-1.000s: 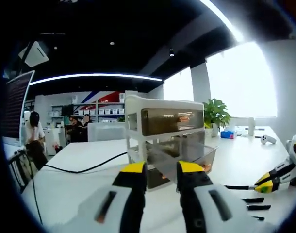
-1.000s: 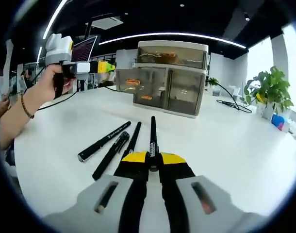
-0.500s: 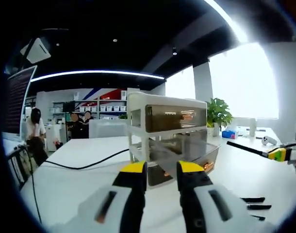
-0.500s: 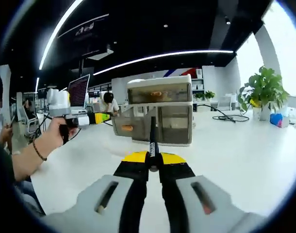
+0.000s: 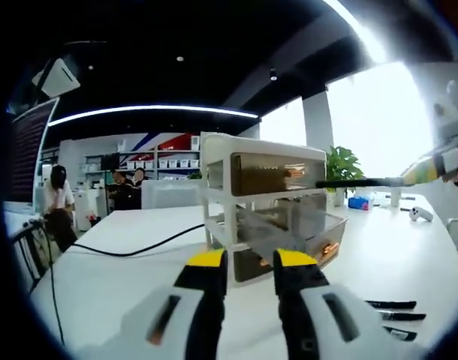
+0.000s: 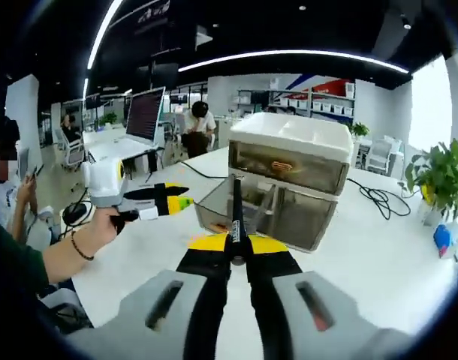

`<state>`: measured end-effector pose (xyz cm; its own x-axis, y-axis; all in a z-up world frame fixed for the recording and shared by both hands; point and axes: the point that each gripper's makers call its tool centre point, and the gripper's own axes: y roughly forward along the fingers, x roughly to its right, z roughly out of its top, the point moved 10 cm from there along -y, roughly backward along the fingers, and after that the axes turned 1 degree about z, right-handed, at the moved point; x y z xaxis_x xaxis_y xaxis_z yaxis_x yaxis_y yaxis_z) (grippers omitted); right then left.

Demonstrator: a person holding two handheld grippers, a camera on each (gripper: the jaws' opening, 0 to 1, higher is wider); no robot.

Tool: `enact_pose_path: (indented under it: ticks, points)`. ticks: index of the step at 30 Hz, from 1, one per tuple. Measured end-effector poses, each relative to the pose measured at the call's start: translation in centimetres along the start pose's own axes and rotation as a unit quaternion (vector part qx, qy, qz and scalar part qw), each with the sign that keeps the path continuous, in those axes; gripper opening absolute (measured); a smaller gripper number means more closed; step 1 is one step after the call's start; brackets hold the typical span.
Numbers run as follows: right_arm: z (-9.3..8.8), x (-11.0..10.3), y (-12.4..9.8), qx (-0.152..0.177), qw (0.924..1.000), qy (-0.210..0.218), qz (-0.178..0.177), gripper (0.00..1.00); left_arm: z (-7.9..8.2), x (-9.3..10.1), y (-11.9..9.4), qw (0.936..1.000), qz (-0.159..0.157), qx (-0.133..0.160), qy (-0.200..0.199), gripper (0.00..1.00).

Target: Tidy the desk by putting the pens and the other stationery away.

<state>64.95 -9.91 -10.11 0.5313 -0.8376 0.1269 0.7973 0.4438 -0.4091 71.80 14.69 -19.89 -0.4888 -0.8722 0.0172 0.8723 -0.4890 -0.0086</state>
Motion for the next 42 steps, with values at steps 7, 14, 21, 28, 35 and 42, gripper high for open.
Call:
enact_pose_path:
  ticks: [7, 14, 21, 28, 35, 42]
  points:
    - [2.7, 0.4, 6.2, -0.108, 0.9928, -0.028, 0.044, 0.11, -0.4, -0.2, 0.3, 0.9999, -0.003, -0.008, -0.015, 0.26]
    - [3.3, 1.3, 10.4, -0.175, 0.9841, -0.012, 0.027, 0.11, -0.5, -0.3, 0.4, 0.9999, 0.000, -0.007, -0.013, 0.26]
    - [3.7, 0.8, 12.4, -0.155, 0.9864, -0.021, 0.052, 0.12, -1.2, -0.5, 0.5, 0.9995, 0.018, -0.022, -0.012, 0.25]
    - [3.1, 0.0, 13.3, -0.161, 0.9829, 0.010, 0.089, 0.16, -1.1, -0.2, 0.3, 0.9995, 0.009, -0.014, -0.028, 0.25]
    - [3.3, -1.1, 14.7, -0.137, 0.9803, 0.042, 0.136, 0.05, -0.9, 0.0, 0.3, 0.9981, -0.013, -0.002, -0.060, 0.25]
    - [3.6, -1.2, 14.7, -0.123, 0.9815, 0.031, 0.144, 0.05, -0.7, 0.0, 0.2, 0.9978, -0.013, 0.001, -0.065, 0.25]
